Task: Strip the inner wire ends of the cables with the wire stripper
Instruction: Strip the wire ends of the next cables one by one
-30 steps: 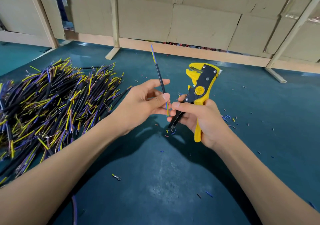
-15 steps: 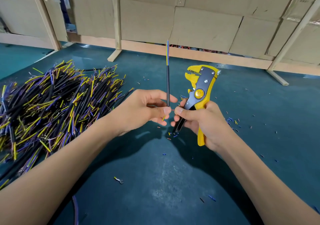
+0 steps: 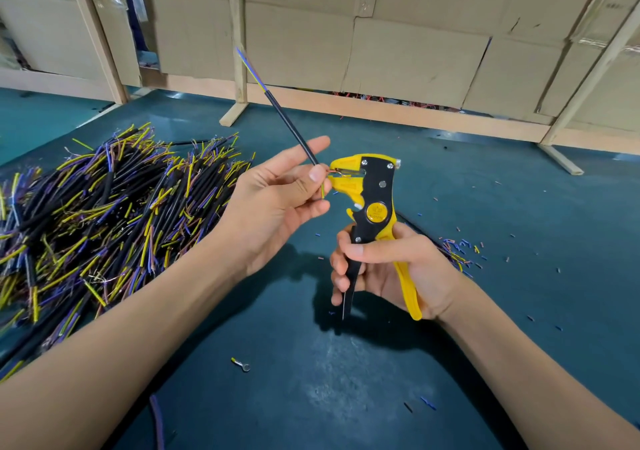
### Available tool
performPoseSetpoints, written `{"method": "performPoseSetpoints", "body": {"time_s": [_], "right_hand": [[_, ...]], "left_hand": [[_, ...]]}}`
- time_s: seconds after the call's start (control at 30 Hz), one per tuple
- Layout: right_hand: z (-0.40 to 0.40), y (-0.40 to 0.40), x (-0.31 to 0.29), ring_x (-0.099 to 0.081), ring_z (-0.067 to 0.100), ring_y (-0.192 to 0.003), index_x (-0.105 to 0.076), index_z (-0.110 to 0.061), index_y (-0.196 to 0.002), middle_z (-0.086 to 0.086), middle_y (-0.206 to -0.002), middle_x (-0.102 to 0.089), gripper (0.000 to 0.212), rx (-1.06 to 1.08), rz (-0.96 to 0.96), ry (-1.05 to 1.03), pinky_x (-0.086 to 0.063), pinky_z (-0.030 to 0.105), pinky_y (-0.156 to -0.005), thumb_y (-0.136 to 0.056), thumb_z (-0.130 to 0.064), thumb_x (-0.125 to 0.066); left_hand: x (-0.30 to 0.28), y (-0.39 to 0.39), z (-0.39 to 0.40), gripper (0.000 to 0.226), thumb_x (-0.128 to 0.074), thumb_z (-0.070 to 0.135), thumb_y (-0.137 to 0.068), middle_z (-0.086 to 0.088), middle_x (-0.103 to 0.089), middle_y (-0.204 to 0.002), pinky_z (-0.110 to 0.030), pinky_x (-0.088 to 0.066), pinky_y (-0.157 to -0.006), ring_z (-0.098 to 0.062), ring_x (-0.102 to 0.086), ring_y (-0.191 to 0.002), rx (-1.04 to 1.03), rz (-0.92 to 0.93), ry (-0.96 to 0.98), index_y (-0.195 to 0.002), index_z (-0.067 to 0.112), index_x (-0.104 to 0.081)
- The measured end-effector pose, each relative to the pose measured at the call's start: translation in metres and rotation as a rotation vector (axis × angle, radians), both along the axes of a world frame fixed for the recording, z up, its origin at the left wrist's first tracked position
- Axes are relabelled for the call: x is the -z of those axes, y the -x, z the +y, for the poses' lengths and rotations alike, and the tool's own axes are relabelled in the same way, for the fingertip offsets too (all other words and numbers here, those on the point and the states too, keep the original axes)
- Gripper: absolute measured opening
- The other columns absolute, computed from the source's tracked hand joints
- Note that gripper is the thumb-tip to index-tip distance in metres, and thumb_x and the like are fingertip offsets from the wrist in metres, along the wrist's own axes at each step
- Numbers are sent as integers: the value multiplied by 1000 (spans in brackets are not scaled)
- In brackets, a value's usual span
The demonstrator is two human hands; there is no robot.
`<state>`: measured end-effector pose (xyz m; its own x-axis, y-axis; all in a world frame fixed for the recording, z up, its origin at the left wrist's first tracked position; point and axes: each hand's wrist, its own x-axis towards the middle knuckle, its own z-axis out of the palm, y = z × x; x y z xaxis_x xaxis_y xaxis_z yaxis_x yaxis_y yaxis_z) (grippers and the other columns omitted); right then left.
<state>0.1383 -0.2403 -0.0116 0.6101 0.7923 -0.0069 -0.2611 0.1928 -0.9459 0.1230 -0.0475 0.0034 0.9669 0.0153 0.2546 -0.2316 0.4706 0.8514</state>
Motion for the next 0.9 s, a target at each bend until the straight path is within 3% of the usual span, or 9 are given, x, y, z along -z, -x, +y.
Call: {"method": "performPoseSetpoints", "body": {"time_s": [0.2, 0.4, 0.73, 0.9], "right_hand": [[-1, -2, 3, -60, 32, -67, -60, -1, -88, 18, -78, -60, 8, -18, 2, -19, -55, 49, -70, -90, 2, -53], [-3, -4, 4, -59, 32, -68, -59, -1, -89, 18, -78, -59, 2, -37, -10, -29, -55, 50, -71, -87, -1, -59], [-4, -6, 6, -59, 32, -67, -60, -1, -89, 19, -78, -58, 7, -52, -36, -21, -55, 50, -71, -84, -5, -64], [-5, -5, 3, -57, 32, -64, -59, -1, -85, 17, -73, -56, 3, -27, -69, 23, -55, 49, -68, -86, 1, -61]], "left_hand": [[0, 1, -3, 42, -66, 8, -85, -7, -70, -95, -24, -50, -65, -13, -61, -76, -23, -5, 22, -127, 10, -65], [4, 1, -5, 38, -66, 7, -87, -8, -71, -88, -25, -47, -63, -14, -58, -74, -68, 14, 3, -125, 10, -67], [3, 1, -4, 39, -72, 12, -81, -3, -67, -96, -25, -44, -62, -17, -60, -76, -77, 11, -71, -120, 10, -70], [-1, 1, 1, 33, -74, 9, -80, 0, -67, -86, -23, -45, -60, -16, -61, -72, -8, 97, -63, -113, 11, -74]]}}
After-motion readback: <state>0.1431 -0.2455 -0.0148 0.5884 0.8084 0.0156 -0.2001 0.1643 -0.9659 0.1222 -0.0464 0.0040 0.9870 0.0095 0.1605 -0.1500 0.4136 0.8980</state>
